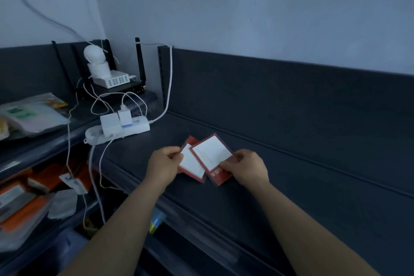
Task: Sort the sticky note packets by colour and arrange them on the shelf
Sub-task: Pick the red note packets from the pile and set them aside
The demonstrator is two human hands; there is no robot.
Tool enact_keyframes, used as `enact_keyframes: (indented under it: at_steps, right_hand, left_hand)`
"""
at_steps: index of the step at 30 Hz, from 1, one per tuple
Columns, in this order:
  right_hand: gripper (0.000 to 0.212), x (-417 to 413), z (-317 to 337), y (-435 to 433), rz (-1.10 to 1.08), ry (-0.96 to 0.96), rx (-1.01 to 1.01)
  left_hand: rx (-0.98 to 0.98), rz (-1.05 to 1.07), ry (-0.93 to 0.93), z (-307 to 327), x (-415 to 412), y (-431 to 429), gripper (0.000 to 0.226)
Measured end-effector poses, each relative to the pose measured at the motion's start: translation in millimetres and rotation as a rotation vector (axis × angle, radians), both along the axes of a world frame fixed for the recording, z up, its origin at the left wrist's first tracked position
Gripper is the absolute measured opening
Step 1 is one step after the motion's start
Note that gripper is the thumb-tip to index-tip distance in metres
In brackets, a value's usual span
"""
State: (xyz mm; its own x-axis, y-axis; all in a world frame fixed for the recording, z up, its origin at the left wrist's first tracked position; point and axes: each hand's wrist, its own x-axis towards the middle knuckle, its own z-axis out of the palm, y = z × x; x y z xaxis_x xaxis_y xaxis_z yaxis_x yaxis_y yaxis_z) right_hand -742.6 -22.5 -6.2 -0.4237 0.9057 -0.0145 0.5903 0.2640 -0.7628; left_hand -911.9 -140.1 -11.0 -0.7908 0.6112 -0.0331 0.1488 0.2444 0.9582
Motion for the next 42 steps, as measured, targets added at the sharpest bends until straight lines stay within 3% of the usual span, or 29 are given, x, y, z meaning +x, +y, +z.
enact_keyframes:
  at_steps: [6, 9, 11, 18, 20, 21, 23, 28, 42]
  right_hand:
    - [0.029, -38.0, -7.8, -2.3, -0.085, -0.104, 0.068]
    - [0.035, -47.3, -12.0, -5.2, -0.107, -0.187, 0.152]
    - [0.037, -50.8, -13.1, -7.5, -0.114, -0.190, 0.175]
    - [0.043, -47.7, -7.9, -12.1, -0.048, -0.118, 0.172]
    - [0.026, -35.2, -3.2, -10.3, -0.037, -0.157, 0.221]
    - [0.025, -26.7, -0.3, -9.5, -0.023, -0.199, 0.242]
    - [0.041, -7.7, 9.0, -11.2, -0.032, -0.258, 0.273]
    - [0.041, 44.0, 17.4, -19.1, -0.113, -0.325, 0.350]
    - [0.050, 239.3, 24.7, -50.1, -0.323, -0.429, 0.459]
  left_hand:
    - [-0.164, -0.062, 0.275, -0.7, -39.9, 14.6, 0.035]
    - [-0.231, -0.097, 0.419, -4.6, -50.5, 20.4, 0.026]
    - [-0.264, -0.111, 0.484, -7.1, -55.8, 23.2, 0.013]
    - [-0.433, -0.129, 0.837, -2.1, -54.2, 19.3, 0.021]
    - [-0.402, -0.136, 0.903, 2.0, -44.9, 18.0, 0.022]
    - [-0.368, -0.158, 0.915, 4.2, -38.6, 18.9, 0.022]
    - [-0.296, -0.210, 0.936, 9.2, -22.5, 22.2, 0.026]
    - [-0.150, -0.366, 0.930, 22.3, 29.9, 32.6, 0.038]
    - [-0.011, -0.663, 0.960, 30.9, 221.5, 52.6, 0.044]
